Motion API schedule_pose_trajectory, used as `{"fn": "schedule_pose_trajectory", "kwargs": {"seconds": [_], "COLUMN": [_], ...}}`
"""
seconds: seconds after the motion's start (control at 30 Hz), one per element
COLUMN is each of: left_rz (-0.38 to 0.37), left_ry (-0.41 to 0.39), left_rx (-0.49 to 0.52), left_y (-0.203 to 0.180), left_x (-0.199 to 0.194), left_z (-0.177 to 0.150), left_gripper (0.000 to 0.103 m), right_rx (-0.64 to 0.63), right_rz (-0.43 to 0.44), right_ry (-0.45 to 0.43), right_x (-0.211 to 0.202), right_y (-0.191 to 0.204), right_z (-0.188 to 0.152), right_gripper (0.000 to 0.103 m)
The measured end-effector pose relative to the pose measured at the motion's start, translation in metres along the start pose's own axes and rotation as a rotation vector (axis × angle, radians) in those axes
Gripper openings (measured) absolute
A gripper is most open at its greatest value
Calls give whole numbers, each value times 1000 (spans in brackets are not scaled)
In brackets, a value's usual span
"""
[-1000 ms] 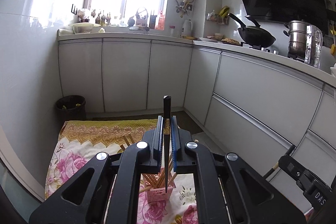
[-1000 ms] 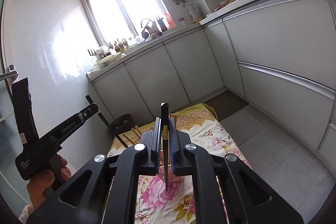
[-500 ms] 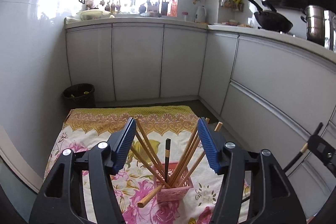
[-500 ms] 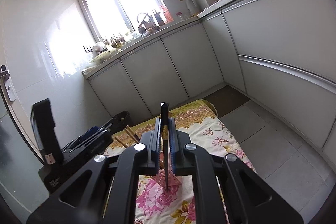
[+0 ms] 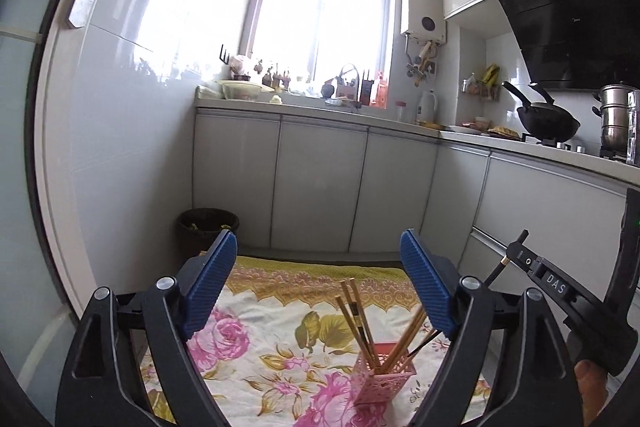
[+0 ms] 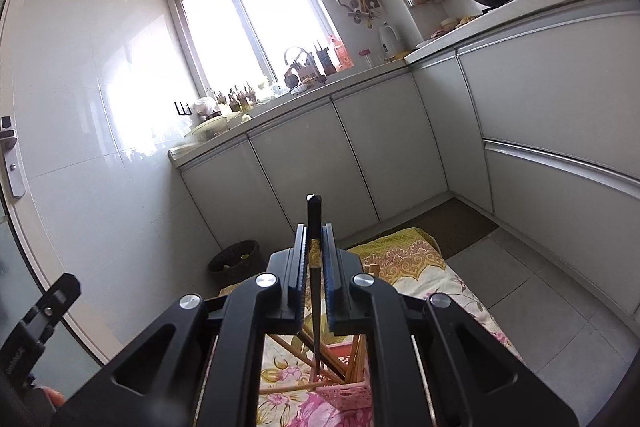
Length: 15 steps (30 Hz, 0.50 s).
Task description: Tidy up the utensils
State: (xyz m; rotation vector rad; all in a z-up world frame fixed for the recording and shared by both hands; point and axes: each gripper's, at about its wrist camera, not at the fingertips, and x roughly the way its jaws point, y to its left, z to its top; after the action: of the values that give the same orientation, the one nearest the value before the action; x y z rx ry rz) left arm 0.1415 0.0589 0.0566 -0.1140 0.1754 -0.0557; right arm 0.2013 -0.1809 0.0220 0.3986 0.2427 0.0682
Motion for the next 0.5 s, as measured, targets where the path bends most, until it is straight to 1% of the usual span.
{"fn": "schedule_pose_trajectory", "kwargs": {"seconds": [0.17, 0.23, 0.27, 0.3, 0.33, 0.37, 0.4, 0.47, 0.5], "left_rz": [24, 38, 40, 42, 49, 55, 56, 63, 65], "left_ry": [23, 44, 55, 61, 61, 61, 59, 45, 37], "left_rx": [-23, -35, -40, -45, -51, -55, -59, -69, -71], "left_y": [22, 27, 29, 32, 34, 35, 35, 36, 35], "left_x": [7, 12, 15, 16, 15, 14, 12, 7, 3], "left_z": [-3, -5, -6, -6, -6, -6, -5, -2, -1], "left_gripper": [80, 81, 82, 82, 83, 85, 86, 92, 92], "right_rx": [-35, -55, -62, -65, -57, -48, -52, -66, -67], "right_rz": [-26, -16, -8, -16, -16, -15, -22, -27, -29], "right_ry": [11, 21, 30, 31, 21, 3, -12, -30, -49], "right_x": [28, 37, 40, 41, 38, 34, 28, 16, 7], "right_y": [4, 4, 3, 3, 1, 0, 1, 5, 7], "right_z": [-19, -30, -35, -39, -42, -43, -43, -37, -33], "right_gripper": [8, 11, 23, 54, 68, 77, 77, 77, 78]}}
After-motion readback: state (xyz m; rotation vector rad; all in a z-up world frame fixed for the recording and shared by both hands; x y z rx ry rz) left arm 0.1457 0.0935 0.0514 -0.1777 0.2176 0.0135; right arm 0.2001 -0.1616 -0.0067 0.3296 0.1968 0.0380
